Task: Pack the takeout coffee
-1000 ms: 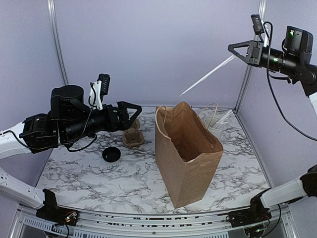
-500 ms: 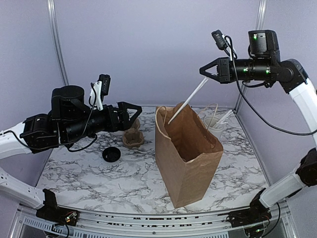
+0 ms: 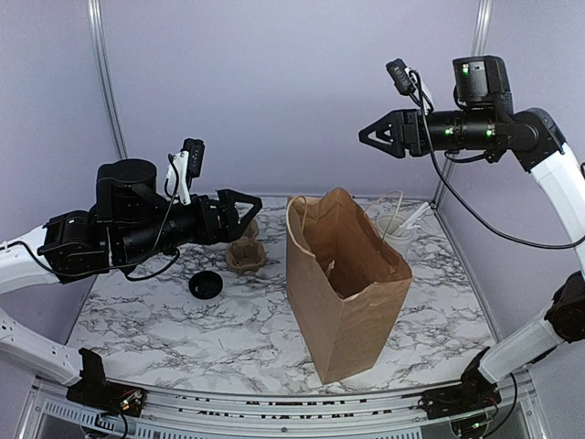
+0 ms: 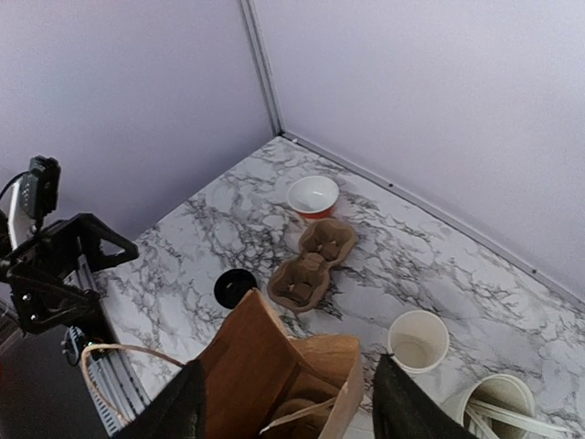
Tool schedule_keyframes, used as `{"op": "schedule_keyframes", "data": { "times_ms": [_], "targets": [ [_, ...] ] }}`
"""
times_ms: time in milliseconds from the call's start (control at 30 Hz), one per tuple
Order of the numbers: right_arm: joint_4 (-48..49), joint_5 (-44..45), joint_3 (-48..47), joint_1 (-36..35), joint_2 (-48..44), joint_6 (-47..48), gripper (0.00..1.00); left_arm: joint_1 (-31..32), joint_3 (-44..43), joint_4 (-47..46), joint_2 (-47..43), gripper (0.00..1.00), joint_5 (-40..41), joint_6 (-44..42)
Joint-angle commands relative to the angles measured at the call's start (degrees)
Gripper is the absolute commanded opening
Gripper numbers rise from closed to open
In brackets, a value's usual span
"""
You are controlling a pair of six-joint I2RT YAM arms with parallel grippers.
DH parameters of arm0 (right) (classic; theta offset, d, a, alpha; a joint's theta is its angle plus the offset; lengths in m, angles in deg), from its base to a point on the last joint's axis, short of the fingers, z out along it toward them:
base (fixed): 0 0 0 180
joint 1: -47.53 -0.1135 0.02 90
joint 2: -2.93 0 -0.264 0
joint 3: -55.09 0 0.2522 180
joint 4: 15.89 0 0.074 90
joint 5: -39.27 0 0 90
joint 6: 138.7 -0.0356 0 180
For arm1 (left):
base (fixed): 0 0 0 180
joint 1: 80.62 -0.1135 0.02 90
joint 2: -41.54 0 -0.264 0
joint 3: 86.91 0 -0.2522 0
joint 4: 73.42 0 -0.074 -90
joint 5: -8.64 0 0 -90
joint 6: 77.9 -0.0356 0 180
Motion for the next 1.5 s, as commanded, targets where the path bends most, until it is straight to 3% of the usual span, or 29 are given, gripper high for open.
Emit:
{"op": "schedule_keyframes", "data": {
  "times_ms": [0,67,233,400,967,1267,1467],
  "targets": [
    [1.9,4.1,0.4,-0.6,-1.3,0.6,0.76,-0.4,0.7,-0.8,-0.6,0.99,0.1,0.2],
    [3.2,6.8,2.2,-0.6,-2.1,0.8,0.88,-0.5,0.9,-0.8,-0.6,0.99,0.3,0.2],
    [5.9,16.4,6.8,1.0,-4.4,0.4,0.96,-1.3,1.3,-0.5,-0.8,0.99,0.5,-0.1],
    [10.3,16.4,15.1,9.9,-8.4,-2.0,0.96,-4.2,2.3,0.3,-2.2,0.99,0.5,0.1],
    [29.8,22.0,54.5,28.9,-23.7,-6.7,0.99,-16.8,8.6,2.3,-6.5,0.99,-3.8,1.7],
    [44.1,22.1,69.3,35.0,-21.1,-10.0,0.98,-22.5,15.5,1.7,-7.8,0.99,-3.9,3.6],
    [58.8,27.3,78.3,35.8,-17.0,-8.9,1.00,-28.4,20.7,0.8,-10.4,0.99,-2.7,3.1]
  ]
}}
